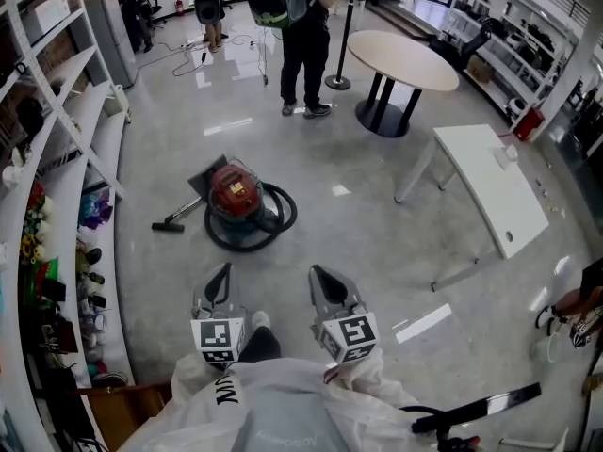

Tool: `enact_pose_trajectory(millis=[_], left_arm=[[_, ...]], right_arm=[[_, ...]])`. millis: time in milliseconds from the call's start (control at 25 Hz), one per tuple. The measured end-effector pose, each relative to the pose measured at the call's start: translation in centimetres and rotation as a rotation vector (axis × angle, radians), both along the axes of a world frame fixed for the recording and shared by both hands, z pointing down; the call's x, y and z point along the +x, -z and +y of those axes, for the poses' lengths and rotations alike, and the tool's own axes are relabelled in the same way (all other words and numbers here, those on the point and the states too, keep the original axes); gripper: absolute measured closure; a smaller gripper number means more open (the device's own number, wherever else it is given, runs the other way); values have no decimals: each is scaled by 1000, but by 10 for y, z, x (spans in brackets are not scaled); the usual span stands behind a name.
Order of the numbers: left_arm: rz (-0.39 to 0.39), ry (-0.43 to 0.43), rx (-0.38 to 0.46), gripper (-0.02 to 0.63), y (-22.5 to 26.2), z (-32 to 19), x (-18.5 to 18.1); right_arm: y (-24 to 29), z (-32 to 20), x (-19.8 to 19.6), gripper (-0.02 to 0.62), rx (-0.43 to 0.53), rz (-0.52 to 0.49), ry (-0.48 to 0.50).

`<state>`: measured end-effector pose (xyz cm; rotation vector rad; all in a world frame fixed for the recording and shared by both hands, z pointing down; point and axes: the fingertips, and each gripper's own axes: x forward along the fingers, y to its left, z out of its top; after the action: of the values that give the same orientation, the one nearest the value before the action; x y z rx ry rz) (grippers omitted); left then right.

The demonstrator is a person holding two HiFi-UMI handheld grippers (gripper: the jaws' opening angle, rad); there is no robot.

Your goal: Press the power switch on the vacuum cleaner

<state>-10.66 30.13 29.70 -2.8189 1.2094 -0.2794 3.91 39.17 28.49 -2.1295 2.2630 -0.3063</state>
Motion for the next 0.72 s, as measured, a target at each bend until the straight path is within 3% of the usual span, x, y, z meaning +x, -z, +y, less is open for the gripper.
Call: enact_pose_trajectory(millis=[720], left_arm=[[8,-31,-13,606,4,-125,12]], right_arm=[[-2,-125,1,595,-49,6,-8]])
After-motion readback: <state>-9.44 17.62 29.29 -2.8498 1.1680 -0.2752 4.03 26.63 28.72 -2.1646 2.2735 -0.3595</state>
